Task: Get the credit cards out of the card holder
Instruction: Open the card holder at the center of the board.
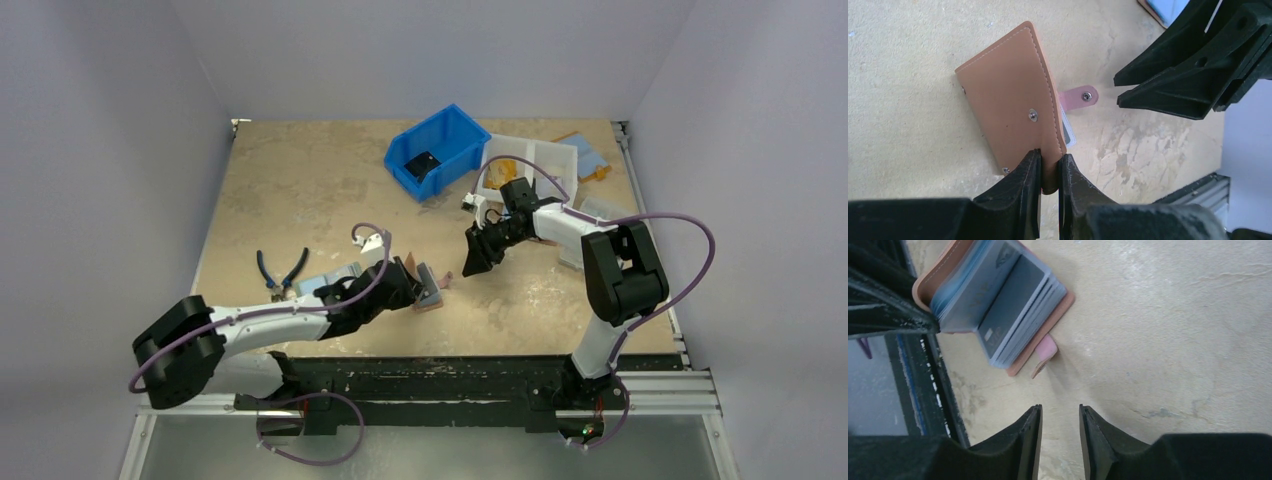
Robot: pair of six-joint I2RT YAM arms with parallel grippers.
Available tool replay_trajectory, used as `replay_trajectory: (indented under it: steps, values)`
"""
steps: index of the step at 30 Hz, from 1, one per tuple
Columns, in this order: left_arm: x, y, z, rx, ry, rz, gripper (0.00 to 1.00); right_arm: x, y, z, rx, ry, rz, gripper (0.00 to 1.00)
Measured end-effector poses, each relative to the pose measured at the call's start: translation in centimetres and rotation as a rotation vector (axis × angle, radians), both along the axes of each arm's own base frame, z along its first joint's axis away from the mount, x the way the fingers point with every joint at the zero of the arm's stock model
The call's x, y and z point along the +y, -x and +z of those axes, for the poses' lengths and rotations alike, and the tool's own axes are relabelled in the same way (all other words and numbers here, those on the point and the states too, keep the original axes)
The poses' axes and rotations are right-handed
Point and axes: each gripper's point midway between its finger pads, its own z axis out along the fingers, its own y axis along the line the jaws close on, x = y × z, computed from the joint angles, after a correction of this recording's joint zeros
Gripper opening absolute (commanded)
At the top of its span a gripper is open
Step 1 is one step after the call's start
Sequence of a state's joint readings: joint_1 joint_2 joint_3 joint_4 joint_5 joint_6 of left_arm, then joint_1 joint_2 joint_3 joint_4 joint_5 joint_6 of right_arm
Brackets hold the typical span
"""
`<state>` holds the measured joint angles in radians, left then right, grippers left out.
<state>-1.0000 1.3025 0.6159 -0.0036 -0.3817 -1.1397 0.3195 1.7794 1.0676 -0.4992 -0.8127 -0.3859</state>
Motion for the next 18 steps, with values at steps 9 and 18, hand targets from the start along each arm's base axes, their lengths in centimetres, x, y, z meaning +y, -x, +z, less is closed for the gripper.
replay_trajectory:
  steps: [9,18]
  values:
    - [1.7,2.1,0.1,-0.114,0.157,-0.101,0.0,1.5,1.4,2.5,0.021,-0.138,0.067,0.67]
    - [3.3,3.4,-0.2,-0.191,0.181,-0.152,0.0,2.9,1.9,2.4,0.019,-0.132,0.075,0.69]
